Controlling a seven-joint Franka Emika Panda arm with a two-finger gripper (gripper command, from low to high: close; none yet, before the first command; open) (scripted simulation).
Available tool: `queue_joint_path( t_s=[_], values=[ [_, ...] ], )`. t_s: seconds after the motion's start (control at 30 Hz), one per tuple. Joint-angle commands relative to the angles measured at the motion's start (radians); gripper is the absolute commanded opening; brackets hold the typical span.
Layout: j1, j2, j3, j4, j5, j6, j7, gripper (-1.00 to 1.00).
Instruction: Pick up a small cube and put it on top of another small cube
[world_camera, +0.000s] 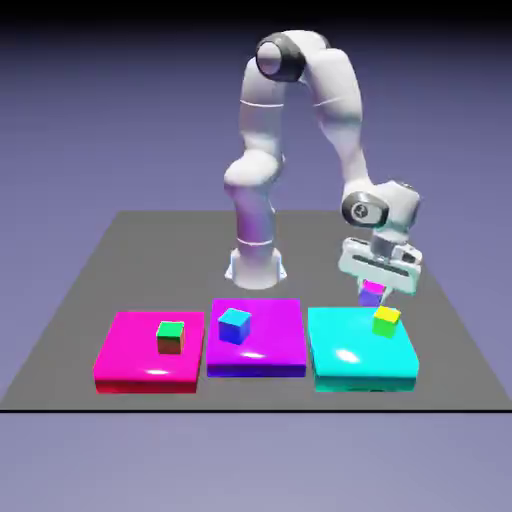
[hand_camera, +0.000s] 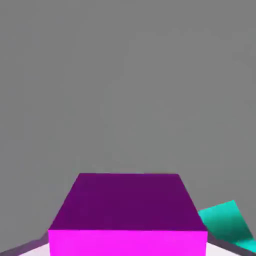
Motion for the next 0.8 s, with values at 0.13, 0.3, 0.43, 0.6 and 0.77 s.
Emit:
queue_joint_path(
  t_s=[0.13, 0.3, 0.43, 0.6, 0.77],
  values=[
    [-0.128, -0.041, 0.053, 0.03, 0.04, -0.144, 0.072, -1.0],
    [-0.309, -0.137, -0.015, 0.014, 0.037, -0.153, 0.013, -1.0],
    [-0.454, -0.214, -0.07, 0.002, 0.035, -0.161, -0.034, -1.0],
    [-0.635, -0.313, -0.152, -0.025, 0.019, -0.146, -0.107, -1.0],
    [-0.77, -0.403, -0.222, -0.054, -0.014, -0.106, -0.136, -1.0]
  ],
)
